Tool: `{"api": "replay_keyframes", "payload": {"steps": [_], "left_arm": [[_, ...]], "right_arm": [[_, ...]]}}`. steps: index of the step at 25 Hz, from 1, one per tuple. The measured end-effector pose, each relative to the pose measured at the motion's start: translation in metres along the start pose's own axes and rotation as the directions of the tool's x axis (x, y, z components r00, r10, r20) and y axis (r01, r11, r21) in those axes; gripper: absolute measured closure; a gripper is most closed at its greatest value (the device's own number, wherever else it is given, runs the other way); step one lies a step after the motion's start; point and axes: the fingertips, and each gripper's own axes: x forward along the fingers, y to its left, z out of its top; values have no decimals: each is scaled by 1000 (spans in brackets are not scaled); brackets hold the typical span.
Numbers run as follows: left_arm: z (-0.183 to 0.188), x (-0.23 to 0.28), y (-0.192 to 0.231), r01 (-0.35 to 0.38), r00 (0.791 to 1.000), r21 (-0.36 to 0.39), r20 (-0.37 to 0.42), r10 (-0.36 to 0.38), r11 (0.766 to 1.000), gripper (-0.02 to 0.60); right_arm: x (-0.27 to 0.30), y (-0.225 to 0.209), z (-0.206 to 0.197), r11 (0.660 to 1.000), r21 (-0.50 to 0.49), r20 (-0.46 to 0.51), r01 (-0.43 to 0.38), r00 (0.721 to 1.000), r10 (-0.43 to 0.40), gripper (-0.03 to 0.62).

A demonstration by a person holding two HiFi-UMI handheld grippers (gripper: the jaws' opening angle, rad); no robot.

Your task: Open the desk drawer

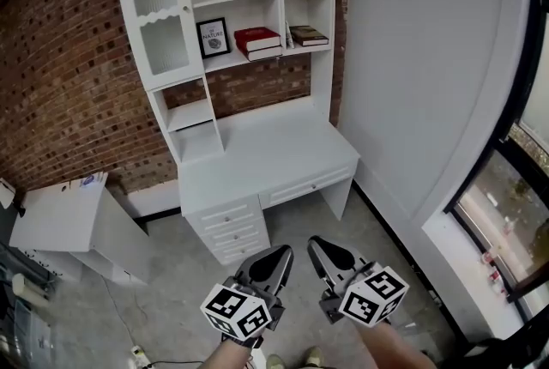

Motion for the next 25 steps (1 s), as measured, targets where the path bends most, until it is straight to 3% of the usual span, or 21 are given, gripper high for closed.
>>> {"api": "replay_keyframes", "payload": {"steps": [8, 16, 25], "left_arm": [[-10, 29, -11, -33, 999, 33, 4, 32, 999, 573], [-29, 63, -21, -81, 997, 80, -3, 82, 993, 573], [-41, 106, -4, -89, 996, 107, -22, 92, 990, 573]], "right_arm": [[-20, -33, 8, 999, 35, 13, 8, 1000, -9, 579], [-38, -74, 5, 990, 140, 27, -14, 1000, 11, 577], [-26, -124, 3, 976, 216, 27, 23, 999, -30, 577]]}}
